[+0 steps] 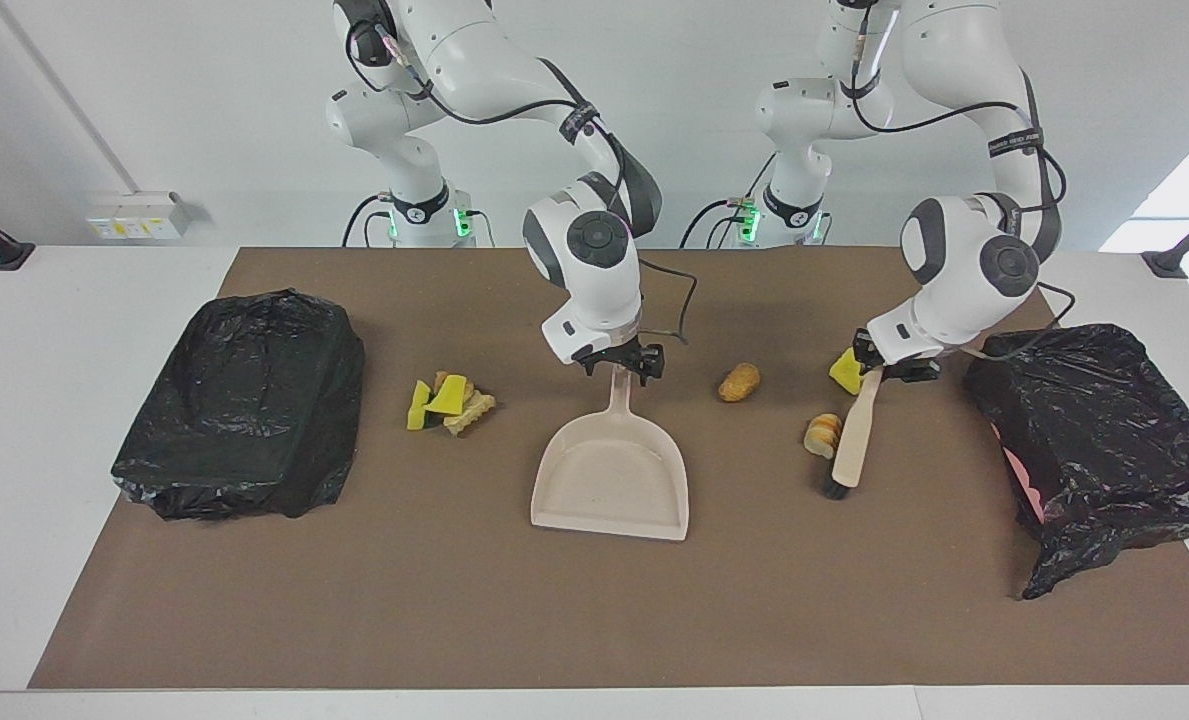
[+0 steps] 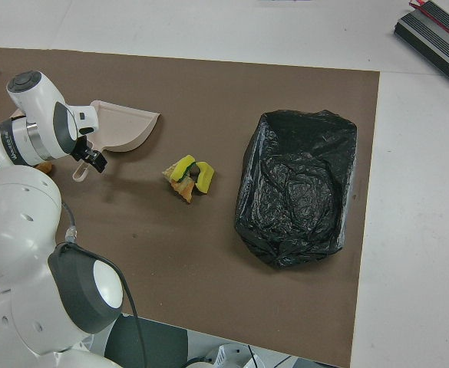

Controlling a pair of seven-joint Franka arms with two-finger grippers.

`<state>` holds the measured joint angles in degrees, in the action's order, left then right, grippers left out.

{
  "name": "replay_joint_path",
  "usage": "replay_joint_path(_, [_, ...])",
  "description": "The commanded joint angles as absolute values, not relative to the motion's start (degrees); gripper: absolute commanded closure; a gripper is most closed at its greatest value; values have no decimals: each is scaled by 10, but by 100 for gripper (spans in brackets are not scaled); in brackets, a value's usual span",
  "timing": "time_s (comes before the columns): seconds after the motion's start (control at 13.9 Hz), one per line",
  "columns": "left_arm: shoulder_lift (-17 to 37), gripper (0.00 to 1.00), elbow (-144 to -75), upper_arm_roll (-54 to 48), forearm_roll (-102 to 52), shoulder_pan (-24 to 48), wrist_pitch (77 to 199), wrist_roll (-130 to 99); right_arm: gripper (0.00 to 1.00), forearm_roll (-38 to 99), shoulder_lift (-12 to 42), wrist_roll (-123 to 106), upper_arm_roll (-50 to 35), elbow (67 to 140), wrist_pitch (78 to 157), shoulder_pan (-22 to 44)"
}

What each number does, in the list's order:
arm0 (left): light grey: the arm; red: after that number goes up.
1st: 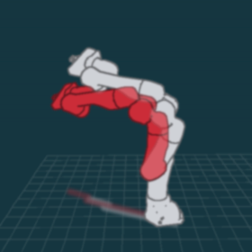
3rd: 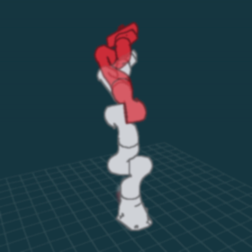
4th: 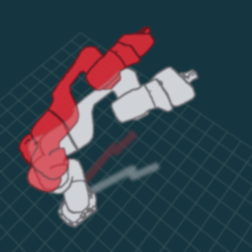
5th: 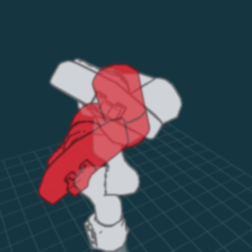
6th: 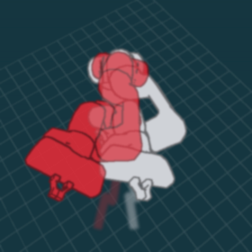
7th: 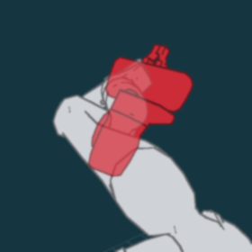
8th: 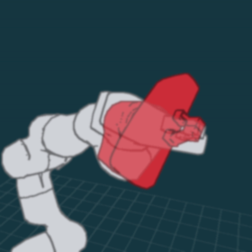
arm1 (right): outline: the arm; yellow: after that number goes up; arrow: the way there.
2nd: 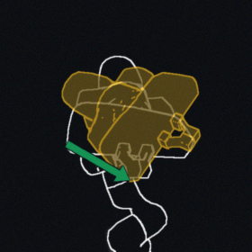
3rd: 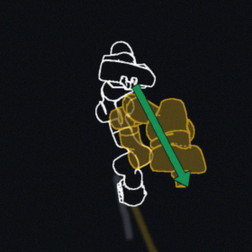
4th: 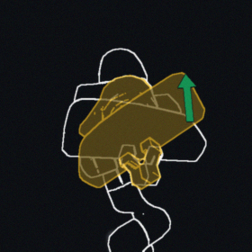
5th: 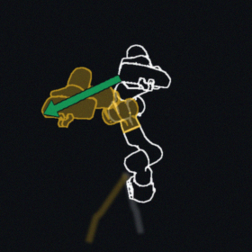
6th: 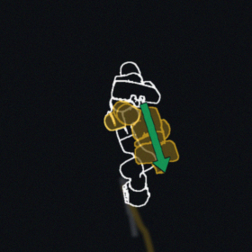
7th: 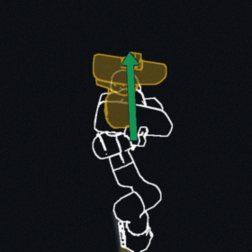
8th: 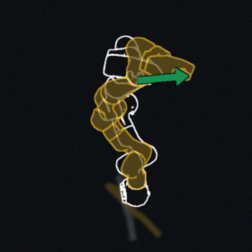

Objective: Sweep and dump trash in bin
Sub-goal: 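Lift the brush with the left gripper while the right gripper grasps the dustpan, then sweep the trash with the left gripper while the right gripper holds the dustpan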

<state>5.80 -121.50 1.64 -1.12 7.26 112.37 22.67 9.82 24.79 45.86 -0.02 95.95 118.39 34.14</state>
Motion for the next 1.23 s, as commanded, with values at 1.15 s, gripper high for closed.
replay_joint_path(1.15, [-135, 100, -1313, 31, -37, -32, 990, 22, 100, 76, 48, -25, 1, 1048, 1029, 280])
